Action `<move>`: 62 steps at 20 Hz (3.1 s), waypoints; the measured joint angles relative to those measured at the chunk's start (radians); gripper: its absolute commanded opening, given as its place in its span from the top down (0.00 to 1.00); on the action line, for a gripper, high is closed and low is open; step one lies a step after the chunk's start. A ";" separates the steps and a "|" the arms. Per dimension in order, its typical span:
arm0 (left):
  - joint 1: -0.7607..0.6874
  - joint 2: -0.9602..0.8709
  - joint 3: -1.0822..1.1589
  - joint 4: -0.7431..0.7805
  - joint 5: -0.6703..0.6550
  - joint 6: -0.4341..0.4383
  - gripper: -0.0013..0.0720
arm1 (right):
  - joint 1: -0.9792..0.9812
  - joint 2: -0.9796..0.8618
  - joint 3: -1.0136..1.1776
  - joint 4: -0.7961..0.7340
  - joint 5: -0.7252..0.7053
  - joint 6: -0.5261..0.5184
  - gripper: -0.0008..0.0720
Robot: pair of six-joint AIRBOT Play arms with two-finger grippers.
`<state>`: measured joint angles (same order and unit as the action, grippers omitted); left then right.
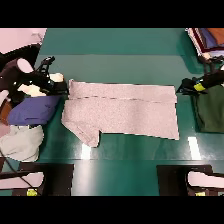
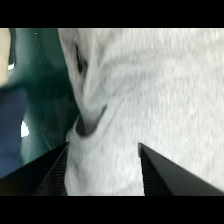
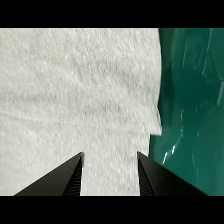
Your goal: Fold the shirts.
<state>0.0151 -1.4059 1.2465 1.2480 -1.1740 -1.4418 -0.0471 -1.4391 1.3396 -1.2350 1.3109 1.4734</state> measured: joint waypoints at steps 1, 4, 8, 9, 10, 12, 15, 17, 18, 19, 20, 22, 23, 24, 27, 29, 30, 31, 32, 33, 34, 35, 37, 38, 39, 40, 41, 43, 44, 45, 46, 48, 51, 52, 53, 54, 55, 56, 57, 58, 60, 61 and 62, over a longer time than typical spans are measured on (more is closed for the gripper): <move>0.000 0.050 -0.042 0.005 -0.020 -0.009 0.30 | -0.011 0.036 -0.018 0.001 0.008 0.000 0.46; -0.002 0.206 -0.229 -0.012 -0.053 -0.040 0.30 | -0.029 0.139 -0.086 0.009 0.018 -0.001 0.46; -0.003 0.384 -0.508 -0.073 -0.032 -0.081 0.30 | -0.023 0.222 -0.157 0.011 0.006 -0.002 0.46; -0.003 0.410 -0.563 -0.091 -0.017 -0.087 0.30 | -0.016 0.232 -0.166 0.013 0.005 -0.002 0.46; -0.003 0.429 -0.607 -0.114 0.006 -0.091 0.30 | -0.008 0.239 -0.172 0.013 0.002 -0.002 0.46; -0.003 0.452 -0.678 -0.161 0.069 -0.090 0.30 | 0.011 0.247 -0.180 0.013 0.000 -0.002 0.46; -0.003 0.468 -0.743 -0.228 0.177 -0.084 0.30 | 0.030 0.254 -0.185 0.013 -0.002 -0.002 0.46; -0.003 0.472 -0.764 -0.255 0.226 -0.080 0.30 | 0.035 0.256 -0.187 0.013 -0.002 -0.002 0.46; -0.003 0.473 -0.771 -0.264 0.245 -0.080 0.47 | 0.037 0.256 -0.187 0.013 -0.002 -0.002 0.46; -0.003 0.475 -0.776 -0.270 0.258 -0.080 0.83 | 0.039 0.257 -0.188 0.013 0.000 -0.002 0.46; -0.003 0.475 -0.779 -0.275 0.267 -0.079 0.94 | 0.039 0.257 -0.188 0.013 0.005 -0.002 0.46; -0.003 0.476 -0.782 -0.282 0.280 -0.076 0.95 | 0.039 0.257 -0.188 0.013 0.023 -0.002 0.46; -0.003 0.476 -0.776 -0.282 0.278 -0.076 0.95 | 0.031 0.257 -0.188 0.014 0.039 -0.002 0.46; -0.003 0.476 -0.764 -0.281 0.267 -0.076 0.95 | 0.019 0.257 -0.188 0.009 0.060 -0.002 0.46; -0.003 0.476 -0.705 -0.255 0.192 -0.067 0.95 | -0.049 0.266 -0.208 0.004 0.134 -0.002 0.46; -0.003 0.476 -0.661 -0.238 0.137 -0.050 0.95 | -0.119 0.291 -0.272 0.003 0.165 -0.002 0.35; -0.003 0.476 -0.641 -0.233 0.113 -0.042 0.95 | -0.162 0.305 -0.323 0.002 0.176 -0.004 0.28; -0.003 0.476 -0.625 -0.229 0.099 -0.036 0.95 | -0.203 0.317 -0.377 0.001 0.180 -0.010 0.29; -0.003 0.476 -0.612 -0.227 0.089 -0.031 0.95 | -0.245 0.325 -0.441 0.002 0.183 -0.011 0.29; -0.003 0.476 -0.602 -0.226 0.082 -0.027 0.95 | -0.278 0.328 -0.501 0.005 0.182 -0.014 0.29; -0.003 0.476 -0.595 -0.225 0.077 -0.025 0.95 | -0.306 0.329 -0.562 0.012 0.176 -0.020 0.29; -0.003 0.476 -0.590 -0.225 0.075 -0.023 0.95 | -0.323 0.325 -0.613 0.029 0.164 -0.031 0.29; -0.003 0.476 -0.584 -0.224 0.069 -0.020 0.95 | -0.333 0.308 -0.698 0.071 0.120 -0.054 0.39; -0.003 0.476 -0.582 -0.224 0.067 -0.019 0.95 | -0.326 0.297 -0.726 0.096 0.093 -0.064 0.43; -0.003 0.476 -0.581 -0.224 0.065 -0.019 0.95 | -0.312 0.288 -0.743 0.118 0.078 -0.070 0.43; -0.003 0.476 -0.579 -0.224 0.063 -0.019 0.95 | -0.291 0.278 -0.753 0.141 0.068 -0.074 0.52; -0.003 0.476 -0.579 -0.223 0.063 -0.018 0.95 | -0.270 0.270 -0.756 0.151 0.050 -0.079 0.73; -0.003 0.476 -0.577 -0.214 0.051 -0.018 0.95 | -0.230 0.263 -0.749 0.150 0.010 -0.087 0.97; -0.003 0.476 -0.574 -0.203 0.032 -0.017 0.95 | -0.211 0.267 -0.740 0.149 -0.006 -0.088 0.97; -0.003 0.478 -0.569 -0.185 0.003 -0.017 0.95 | -0.197 0.278 -0.728 0.143 -0.014 -0.090 0.97; -0.003 0.486 -0.563 -0.164 -0.026 -0.017 0.95 | -0.188 0.293 -0.715 0.141 -0.007 -0.090 0.97; -0.003 0.529 -0.556 -0.116 -0.085 -0.019 0.95 | -0.175 0.339 -0.687 0.116 0.044 -0.093 0.97; -0.003 0.623 -0.550 -0.080 -0.184 -0.031 0.95 | -0.166 0.440 -0.644 0.042 0.142 -0.093 0.97; -0.003 0.650 -0.547 -0.084 -0.219 -0.034 0.95 | -0.165 0.474 -0.631 0.020 0.168 -0.093 0.97; -0.003 0.669 -0.544 -0.097 -0.237 -0.037 0.95 | -0.164 0.506 -0.615 0.003 0.187 -0.093 0.97; -0.003 0.680 -0.537 -0.109 -0.245 -0.038 0.95 | -0.164 0.528 -0.597 -0.006 0.198 -0.093 0.97; -0.003 0.684 -0.529 -0.119 -0.244 -0.039 0.95 | -0.163 0.541 -0.576 -0.014 0.204 -0.093 0.97; -0.003 0.680 -0.519 -0.124 -0.230 -0.040 0.95 | -0.163 0.542 -0.550 -0.020 0.209 -0.093 0.97; -0.003 0.667 -0.506 -0.128 -0.201 -0.041 0.95 | -0.160 0.529 -0.518 -0.024 0.209 -0.093 0.97; -0.003 0.646 -0.492 -0.130 -0.170 -0.041 0.95 | -0.154 0.506 -0.488 -0.029 0.207 -0.093 0.97; -0.003 0.583 -0.458 -0.130 -0.091 -0.034 0.95 | -0.126 0.433 -0.417 -0.033 0.184 -0.094 0.97; -0.003 0.539 -0.436 -0.130 -0.047 -0.026 0.95 | -0.106 0.383 -0.377 -0.034 0.169 -0.094 0.97; -0.003 0.497 -0.414 -0.130 -0.008 -0.020 0.95 | -0.086 0.333 -0.337 -0.036 0.151 -0.094 0.97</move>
<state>0.0120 -0.9092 0.8322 1.1175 -1.1824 -1.4620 -0.1333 -1.1061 1.0027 -1.2713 1.4624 1.3792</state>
